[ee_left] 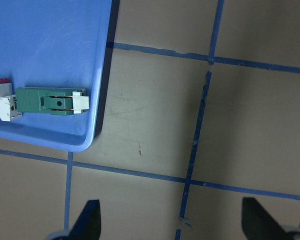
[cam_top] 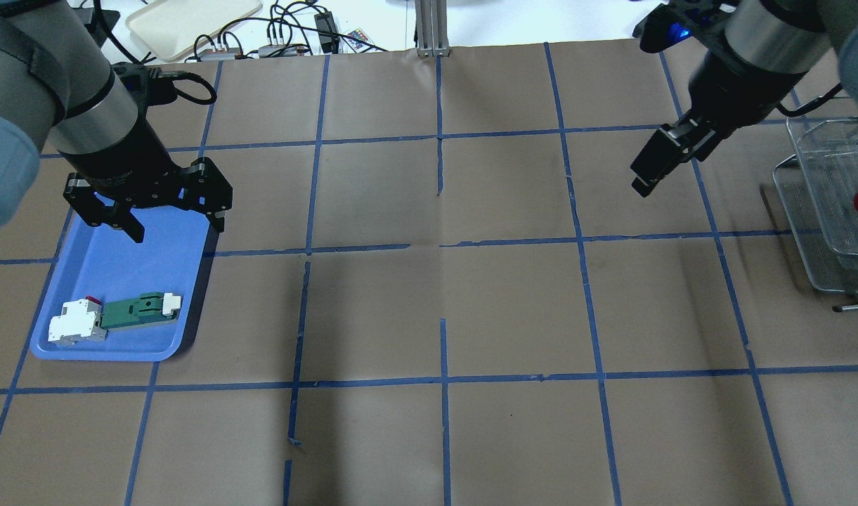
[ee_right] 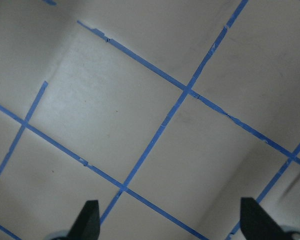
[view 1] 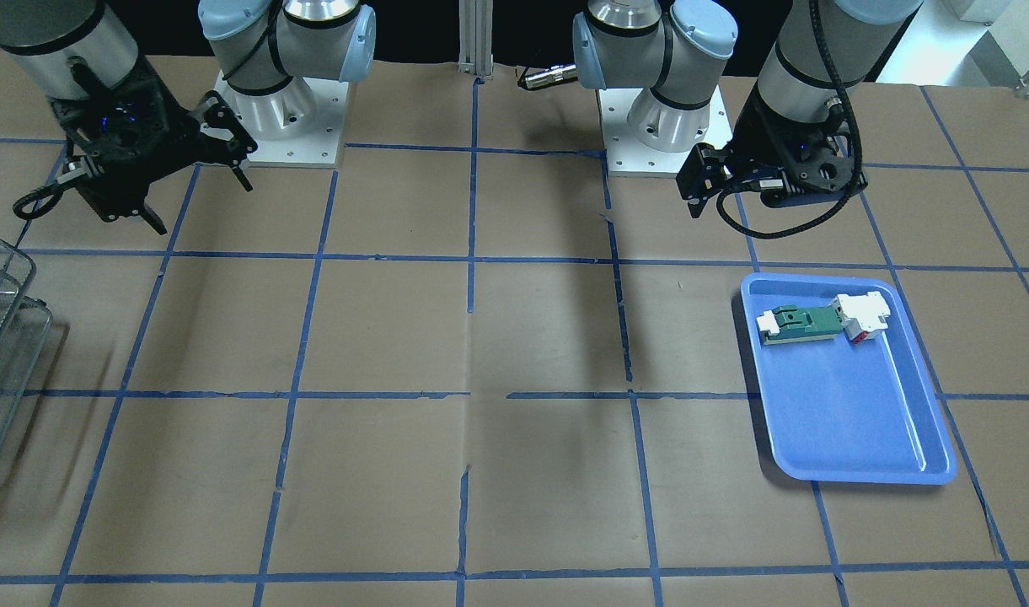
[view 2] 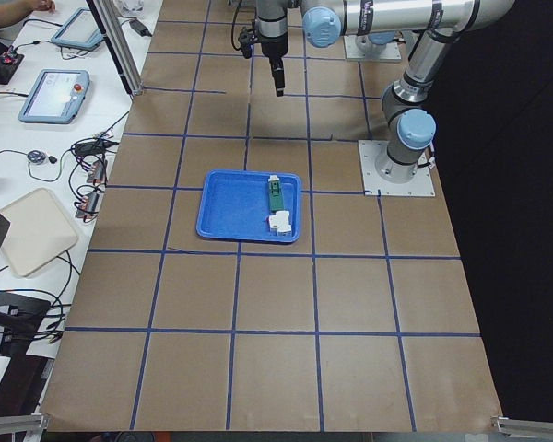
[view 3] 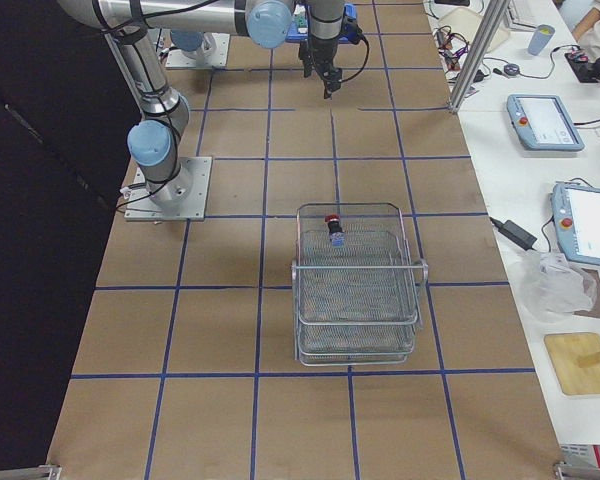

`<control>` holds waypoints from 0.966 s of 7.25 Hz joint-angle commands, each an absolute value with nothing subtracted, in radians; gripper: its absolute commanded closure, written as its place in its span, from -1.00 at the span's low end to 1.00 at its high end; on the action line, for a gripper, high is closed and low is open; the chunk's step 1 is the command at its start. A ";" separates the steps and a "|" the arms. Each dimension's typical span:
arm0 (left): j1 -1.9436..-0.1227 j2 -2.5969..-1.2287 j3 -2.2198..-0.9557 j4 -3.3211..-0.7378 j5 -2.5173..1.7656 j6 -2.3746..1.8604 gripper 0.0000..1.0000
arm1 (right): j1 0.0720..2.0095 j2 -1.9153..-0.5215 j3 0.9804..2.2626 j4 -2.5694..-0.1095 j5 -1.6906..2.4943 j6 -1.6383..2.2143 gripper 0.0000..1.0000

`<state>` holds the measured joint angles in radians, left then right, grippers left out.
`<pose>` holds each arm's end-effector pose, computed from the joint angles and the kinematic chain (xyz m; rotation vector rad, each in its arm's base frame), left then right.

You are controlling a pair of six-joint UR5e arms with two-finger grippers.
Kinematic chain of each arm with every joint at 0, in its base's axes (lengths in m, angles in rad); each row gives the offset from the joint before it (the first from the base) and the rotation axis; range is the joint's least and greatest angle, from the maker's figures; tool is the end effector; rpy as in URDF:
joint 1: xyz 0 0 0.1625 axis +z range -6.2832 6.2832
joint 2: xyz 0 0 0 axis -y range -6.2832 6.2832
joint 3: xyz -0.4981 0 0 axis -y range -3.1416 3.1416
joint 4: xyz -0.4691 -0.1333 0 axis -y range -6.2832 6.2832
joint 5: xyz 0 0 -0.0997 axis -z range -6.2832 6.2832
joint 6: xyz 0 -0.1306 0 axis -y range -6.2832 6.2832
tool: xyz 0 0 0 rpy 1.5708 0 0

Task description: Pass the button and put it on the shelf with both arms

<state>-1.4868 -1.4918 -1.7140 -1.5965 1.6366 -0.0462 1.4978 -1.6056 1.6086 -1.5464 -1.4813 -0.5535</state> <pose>-0.0809 -0.5251 0.4902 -0.1955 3.0682 0.1402 0.1046 -0.5570 0.5261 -0.7235 2.9609 -0.0023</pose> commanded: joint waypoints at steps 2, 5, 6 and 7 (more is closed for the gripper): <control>-1.488 -1.468 -1.713 -1.609 1.557 -0.032 -1.00 | 1.529 -1.554 1.572 -1.560 -1.489 -0.076 -1.00; -1.491 -1.454 -1.713 -1.620 1.584 -0.031 -1.00 | 1.566 -1.584 1.574 -1.496 -1.557 0.023 -1.00; -1.493 -1.451 -1.715 -1.620 1.597 -0.032 -1.00 | 1.580 -1.591 1.571 -1.496 -1.578 0.023 -1.00; -1.493 -1.454 -1.715 -1.618 1.597 -0.032 -1.00 | 1.582 -1.595 1.572 -1.493 -1.613 0.023 -1.00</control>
<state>-1.4917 -1.4532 -1.7145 -1.6187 1.5905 -0.0319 1.5725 -1.5875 1.5723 -1.4998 -1.5730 0.0190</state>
